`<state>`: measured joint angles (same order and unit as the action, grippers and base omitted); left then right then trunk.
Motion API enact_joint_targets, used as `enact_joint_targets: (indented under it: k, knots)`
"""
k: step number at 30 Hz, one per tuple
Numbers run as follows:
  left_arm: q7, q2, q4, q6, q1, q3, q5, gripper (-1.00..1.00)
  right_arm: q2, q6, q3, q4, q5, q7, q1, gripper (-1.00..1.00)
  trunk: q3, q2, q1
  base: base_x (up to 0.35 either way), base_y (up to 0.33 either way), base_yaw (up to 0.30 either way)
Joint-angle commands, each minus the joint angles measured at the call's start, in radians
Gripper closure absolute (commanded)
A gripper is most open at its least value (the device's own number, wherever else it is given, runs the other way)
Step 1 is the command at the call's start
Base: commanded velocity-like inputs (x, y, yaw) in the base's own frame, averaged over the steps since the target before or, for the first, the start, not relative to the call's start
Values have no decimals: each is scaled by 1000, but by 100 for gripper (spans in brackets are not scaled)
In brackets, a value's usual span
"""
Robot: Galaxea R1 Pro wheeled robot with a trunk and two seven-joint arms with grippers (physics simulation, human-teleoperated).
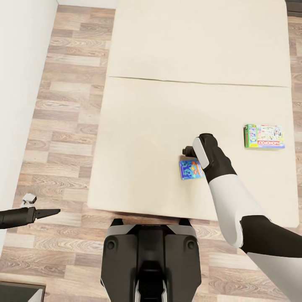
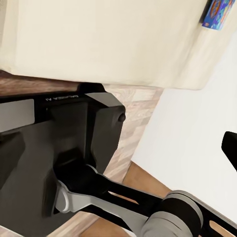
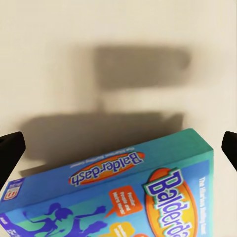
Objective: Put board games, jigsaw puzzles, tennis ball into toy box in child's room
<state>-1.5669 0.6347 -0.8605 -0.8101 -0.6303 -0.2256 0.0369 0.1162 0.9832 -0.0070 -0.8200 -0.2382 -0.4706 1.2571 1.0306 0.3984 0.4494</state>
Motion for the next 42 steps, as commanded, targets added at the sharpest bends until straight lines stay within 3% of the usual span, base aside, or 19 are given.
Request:
enact_joint_targets:
  k: [1,42]
  knots:
    - [-4,0,0,-11,0,0,0,-100,0,2,-1,-1,-10,-10,0,-100,2,2,1,0,0,0]
    - [-4,0,0,-11,0,2,0,-100,-5,-7,2,7,-8,-9,0,-100,10,2,1,-42,0,0]
